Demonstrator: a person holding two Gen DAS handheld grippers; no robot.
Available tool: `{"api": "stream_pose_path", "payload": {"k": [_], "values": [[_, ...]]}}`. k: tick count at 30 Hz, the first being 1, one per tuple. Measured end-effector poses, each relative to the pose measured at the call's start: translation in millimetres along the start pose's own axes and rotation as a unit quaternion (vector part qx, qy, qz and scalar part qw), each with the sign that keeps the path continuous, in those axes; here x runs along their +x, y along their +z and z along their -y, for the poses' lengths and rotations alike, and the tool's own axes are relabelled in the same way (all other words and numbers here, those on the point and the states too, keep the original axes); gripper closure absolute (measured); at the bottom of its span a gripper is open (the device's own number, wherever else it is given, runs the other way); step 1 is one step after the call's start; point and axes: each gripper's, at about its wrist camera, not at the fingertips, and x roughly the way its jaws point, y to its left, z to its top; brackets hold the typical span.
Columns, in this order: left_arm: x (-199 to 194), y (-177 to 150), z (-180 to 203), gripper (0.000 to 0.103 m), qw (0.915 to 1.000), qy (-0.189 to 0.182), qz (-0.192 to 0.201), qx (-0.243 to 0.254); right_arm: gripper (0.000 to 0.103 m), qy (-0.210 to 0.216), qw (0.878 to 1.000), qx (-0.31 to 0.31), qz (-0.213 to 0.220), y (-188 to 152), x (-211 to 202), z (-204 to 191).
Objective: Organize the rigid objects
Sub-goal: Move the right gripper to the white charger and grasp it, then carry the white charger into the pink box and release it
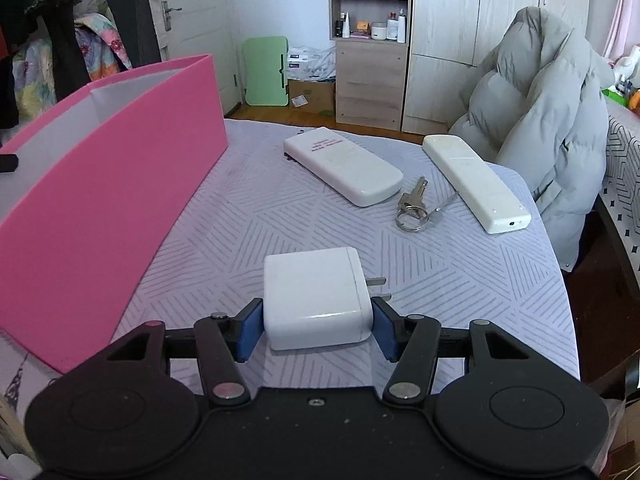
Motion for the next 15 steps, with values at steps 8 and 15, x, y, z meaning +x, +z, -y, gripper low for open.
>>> {"api": "stream_pose_path", "payload": {"k": [8,15], "values": [[-0.9,0.0,-0.9,0.094,1.0,0.001,0.0,0.0,0.035,-0.01,1.0,0.021,0.018,3.8,15.5,2.2],[-1.0,0.1,-0.6,0.094,1.0,0.0,0.0,0.0,0.035,0.01,0.998,0.063,0.028,2.5,6.5,7.1]]}}
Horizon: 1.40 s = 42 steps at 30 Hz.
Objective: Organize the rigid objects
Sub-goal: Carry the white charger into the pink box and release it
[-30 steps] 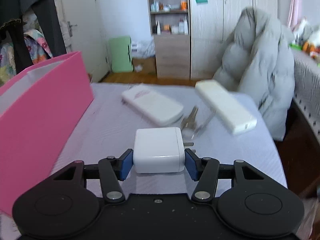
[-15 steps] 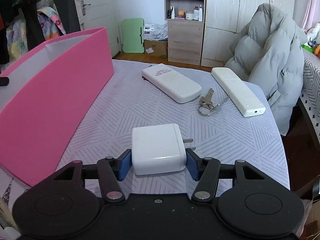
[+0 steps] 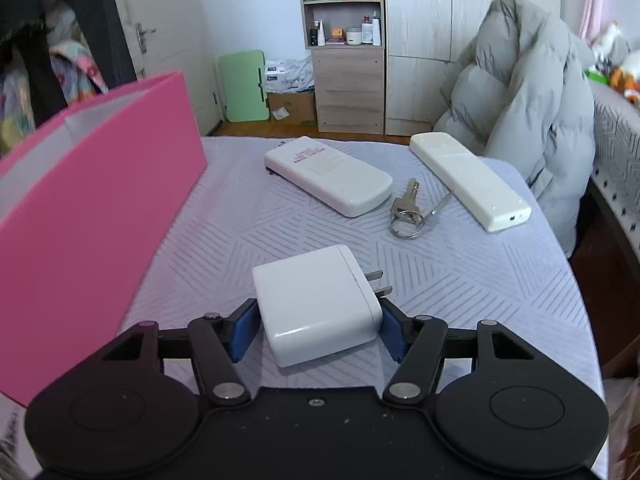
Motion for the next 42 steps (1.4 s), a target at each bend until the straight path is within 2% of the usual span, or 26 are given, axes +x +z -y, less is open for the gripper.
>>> {"api": "stream_pose_path", "payload": {"k": [7,13,18,23,28,34,38,42], "values": [[-0.6,-1.6,0.1,0.094,1.0,0.004,0.004,0.002,0.035,0.023,0.999,0.005,0.032,13.7,-35.4,-5.7],[-0.4,-1.4,5.0,0.097,0.9997,0.021,0.007,0.009,0.035,0.079,0.988,-0.082,0.1,47.4,-88.2,-47.6],[-0.2,-1.0,5.5,0.097,0.9996,0.023,0.006,0.011,0.035,0.146,0.967,-0.179,0.106,80.3,-97.1,-91.3],[-0.7,-1.4,6.9,0.098,0.9997,0.023,0.007,0.01,0.035,0.156,0.937,-0.306,0.063,104.3,-67.5,-141.8],[-1.3,-1.3,5.4,0.098,0.9998,0.018,0.009,0.005,0.035,0.121,0.904,-0.41,0.007,107.3,-27.8,-181.8],[-2.5,-1.1,2.9,0.098,0.9998,0.015,0.01,0.001,0.035,0.101,0.881,-0.461,-0.046,96.7,8.6,-202.2],[-3.0,-1.6,2.2,0.098,0.9999,0.013,0.011,0.001,0.035,0.084,0.863,-0.488,-0.104,93.1,25.9,-205.7],[-3.6,-1.0,2.0,0.098,0.9999,0.01,0.012,-0.002,0.035,0.082,0.854,-0.499,-0.126,88.7,37.9,-204.6]]}}
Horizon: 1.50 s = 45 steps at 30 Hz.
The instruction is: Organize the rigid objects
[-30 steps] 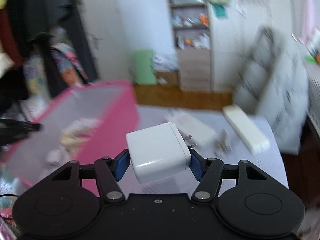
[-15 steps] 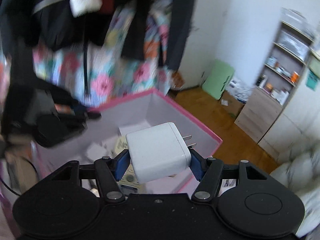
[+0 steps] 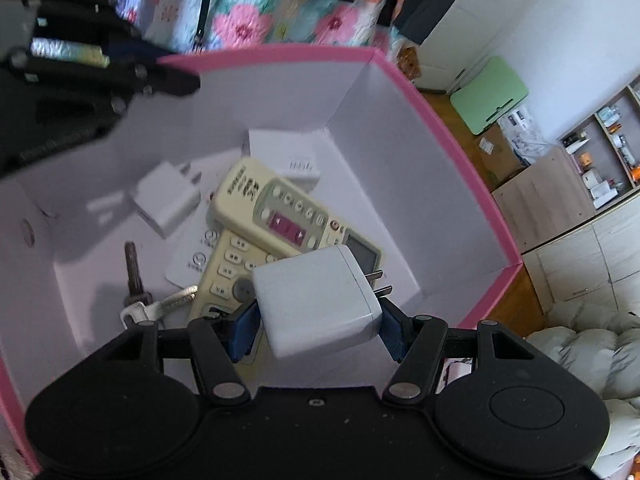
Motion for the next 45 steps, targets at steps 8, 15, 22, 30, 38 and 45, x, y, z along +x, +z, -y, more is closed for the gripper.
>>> {"api": "stream_pose_path", "payload": {"k": [8,15,22,30,38,45], "values": [[0.3,0.1,-2.2,0.098,1.0,0.001,0.0,0.002,0.033,-0.068,0.993,0.032,0.086,-22.0,-41.7,11.6],[0.8,0.5,-4.9,0.097,1.0,-0.002,0.0,-0.002,0.032,-0.094,0.969,0.129,0.186,-87.6,-102.5,32.2],[1.1,0.4,-4.7,0.097,1.0,0.001,0.0,0.002,0.033,-0.084,0.934,0.296,0.183,-166.8,-95.6,58.8],[0.3,0.1,-6.5,0.097,1.0,-0.003,0.0,-0.004,0.035,-0.081,0.869,0.459,0.166,-225.6,-34.6,55.3],[0.4,-0.3,-6.8,0.096,1.0,-0.002,-0.002,-0.002,0.036,-0.114,0.836,0.518,0.14,-253.0,15.7,83.6],[1.0,-0.8,-4.6,0.096,1.0,0.002,-0.003,0.002,0.064,-0.168,0.841,0.495,0.137,-244.2,32.7,93.4]]}}
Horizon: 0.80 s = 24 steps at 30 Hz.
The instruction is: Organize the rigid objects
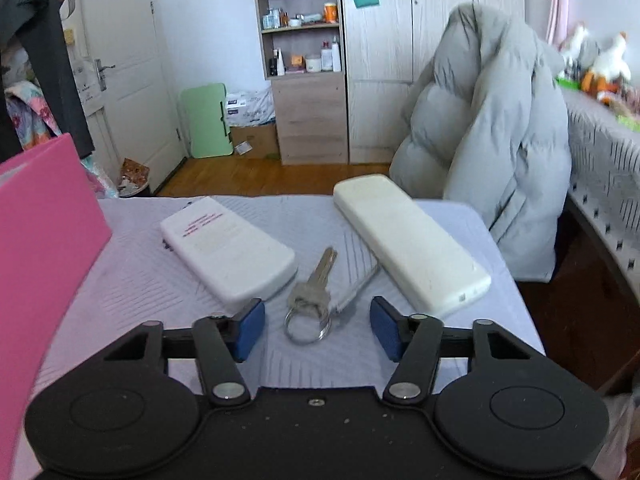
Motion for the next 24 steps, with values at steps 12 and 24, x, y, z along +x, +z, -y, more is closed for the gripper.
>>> {"api": "stream_pose_path", "payload": {"k": [12,24], "values": [[1.9,0.7,-1.8,0.096,1.0,0.0,-0.002,0.0,0.09,0.074,0.991,0.085,0.075,-5.9,-64.5,-2.0],[1.9,-0.1,-0.7,0.096,1.0,-0.005,0.002,-0.005,0.09,0.262,0.962,0.034,0.071,42.4,-109.9,-79.0]]}}
